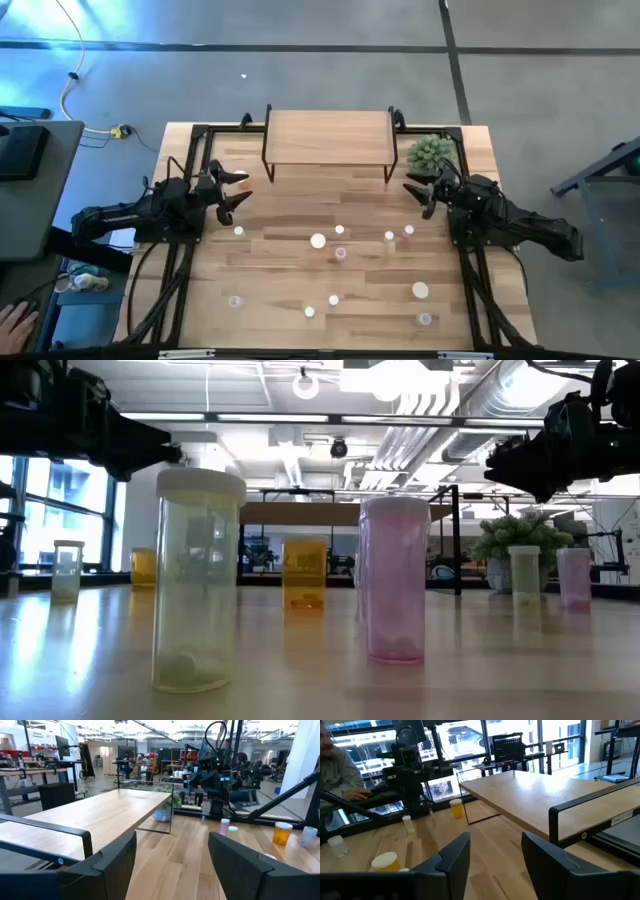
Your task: Pick and place medicine bottles onto shelf by color
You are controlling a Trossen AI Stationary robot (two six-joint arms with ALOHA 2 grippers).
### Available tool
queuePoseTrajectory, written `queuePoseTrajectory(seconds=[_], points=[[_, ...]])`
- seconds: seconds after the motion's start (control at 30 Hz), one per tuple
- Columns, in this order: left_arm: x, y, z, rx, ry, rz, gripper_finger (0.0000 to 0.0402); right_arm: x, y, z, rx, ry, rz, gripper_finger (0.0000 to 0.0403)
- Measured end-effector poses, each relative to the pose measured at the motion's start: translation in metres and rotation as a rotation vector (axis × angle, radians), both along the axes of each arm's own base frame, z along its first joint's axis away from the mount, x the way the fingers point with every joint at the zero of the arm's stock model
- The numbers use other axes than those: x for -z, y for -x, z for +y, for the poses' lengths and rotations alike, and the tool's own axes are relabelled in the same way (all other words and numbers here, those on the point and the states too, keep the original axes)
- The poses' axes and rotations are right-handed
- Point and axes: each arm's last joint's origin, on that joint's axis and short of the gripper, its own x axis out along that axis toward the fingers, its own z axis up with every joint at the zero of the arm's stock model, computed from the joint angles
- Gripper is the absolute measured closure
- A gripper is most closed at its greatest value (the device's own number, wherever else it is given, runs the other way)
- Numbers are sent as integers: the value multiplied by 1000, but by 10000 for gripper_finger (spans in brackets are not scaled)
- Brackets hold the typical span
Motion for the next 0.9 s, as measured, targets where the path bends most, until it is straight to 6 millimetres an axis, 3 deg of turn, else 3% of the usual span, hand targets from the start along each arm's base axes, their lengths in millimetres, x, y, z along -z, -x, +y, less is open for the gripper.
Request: queuePoseTrajectory(seconds=[0.9], points=[[-1,0,0,2,31,-20,163,0,0,0,0,0,1,233]])
